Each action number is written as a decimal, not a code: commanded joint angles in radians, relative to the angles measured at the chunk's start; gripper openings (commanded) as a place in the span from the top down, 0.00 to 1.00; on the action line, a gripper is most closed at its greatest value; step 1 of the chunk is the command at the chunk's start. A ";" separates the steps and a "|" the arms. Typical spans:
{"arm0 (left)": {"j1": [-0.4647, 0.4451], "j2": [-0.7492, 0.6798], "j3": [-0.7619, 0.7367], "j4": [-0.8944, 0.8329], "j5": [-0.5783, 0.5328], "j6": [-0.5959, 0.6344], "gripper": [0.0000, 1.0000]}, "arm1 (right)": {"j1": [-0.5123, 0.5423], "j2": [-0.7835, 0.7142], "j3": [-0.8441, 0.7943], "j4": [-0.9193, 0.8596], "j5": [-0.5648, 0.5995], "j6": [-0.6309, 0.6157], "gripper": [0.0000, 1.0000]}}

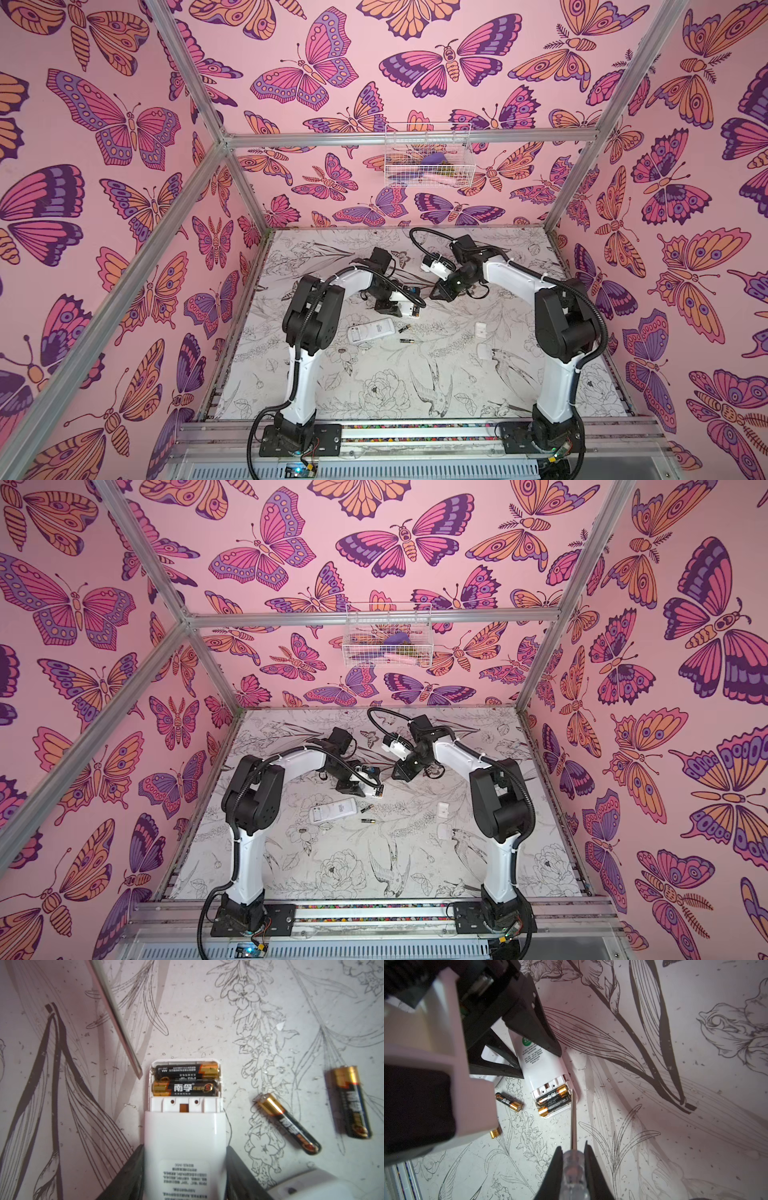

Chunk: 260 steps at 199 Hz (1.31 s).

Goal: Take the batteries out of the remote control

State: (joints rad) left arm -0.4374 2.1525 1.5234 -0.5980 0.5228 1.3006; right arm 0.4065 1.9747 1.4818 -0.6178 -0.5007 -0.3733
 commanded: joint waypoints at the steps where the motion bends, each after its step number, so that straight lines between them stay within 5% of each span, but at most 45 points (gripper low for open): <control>1: -0.012 0.018 -0.014 -0.034 -0.013 0.010 0.59 | 0.011 0.004 0.003 -0.003 -0.007 -0.021 1.00; 64: -0.011 0.022 -0.014 -0.034 -0.013 0.010 0.59 | 0.012 0.005 0.020 -0.027 -0.064 -0.042 1.00; 221: -0.011 0.019 -0.016 -0.034 -0.010 0.009 0.59 | 0.046 0.008 -0.040 0.048 0.065 -0.006 1.00; 260: -0.011 0.018 -0.016 -0.034 -0.009 0.011 0.59 | 0.058 0.025 -0.047 0.025 -0.016 0.018 1.00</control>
State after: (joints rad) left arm -0.4374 2.1525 1.5234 -0.5987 0.5228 1.2957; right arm 0.4347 1.9659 1.4517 -0.5919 -0.4644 -0.3660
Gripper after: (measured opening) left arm 0.547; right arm 0.171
